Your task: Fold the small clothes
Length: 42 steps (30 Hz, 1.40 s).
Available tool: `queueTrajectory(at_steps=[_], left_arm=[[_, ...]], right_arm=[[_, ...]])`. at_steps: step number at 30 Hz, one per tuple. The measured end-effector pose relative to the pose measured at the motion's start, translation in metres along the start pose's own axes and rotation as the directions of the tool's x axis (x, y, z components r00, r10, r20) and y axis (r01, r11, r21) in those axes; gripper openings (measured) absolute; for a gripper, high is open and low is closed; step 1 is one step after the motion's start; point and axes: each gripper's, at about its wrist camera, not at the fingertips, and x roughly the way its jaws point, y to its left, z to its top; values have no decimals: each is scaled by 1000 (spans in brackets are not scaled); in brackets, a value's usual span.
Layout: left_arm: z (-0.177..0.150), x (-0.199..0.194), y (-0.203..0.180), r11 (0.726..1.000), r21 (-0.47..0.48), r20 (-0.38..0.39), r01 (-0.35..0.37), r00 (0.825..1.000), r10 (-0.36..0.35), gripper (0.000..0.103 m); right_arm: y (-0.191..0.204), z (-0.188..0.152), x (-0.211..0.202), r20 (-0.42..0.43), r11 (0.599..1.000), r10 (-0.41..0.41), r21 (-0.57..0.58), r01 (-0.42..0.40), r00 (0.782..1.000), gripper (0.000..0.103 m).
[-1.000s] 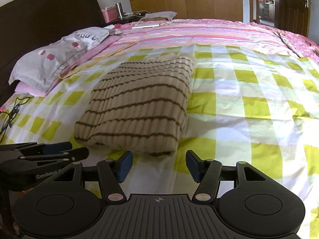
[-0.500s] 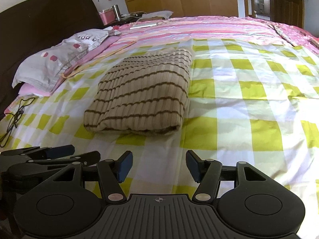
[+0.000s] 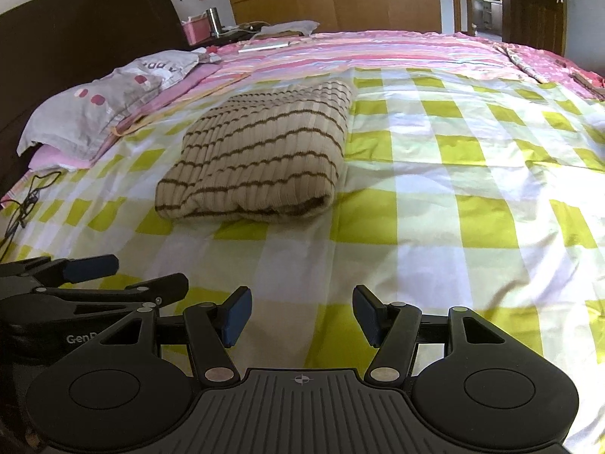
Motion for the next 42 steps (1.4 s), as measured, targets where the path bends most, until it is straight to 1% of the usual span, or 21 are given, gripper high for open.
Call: queueTrajectory(at_steps=[5,19,24,42], left_arm=[[-4,-4,-5,1000,7,2,1,1000,-1,91],[-7,-15,-14,998,25,19,-54,998,54,97],[-8,-18,-15,997,29,32,-67,997,66,97],[-10,-17,-15,997,29,24,-74,997,74,96]], right_arm=[[-3,-4,-5,7,1000,-5,13,5,1000,59],[-4,-12,-15,22,999,-10,35,9,1000,59],[-3,-13,-16,26,999,-10,39,9,1000,59],[-2,-15,-15,20,999,-13,39,12,1000,59]])
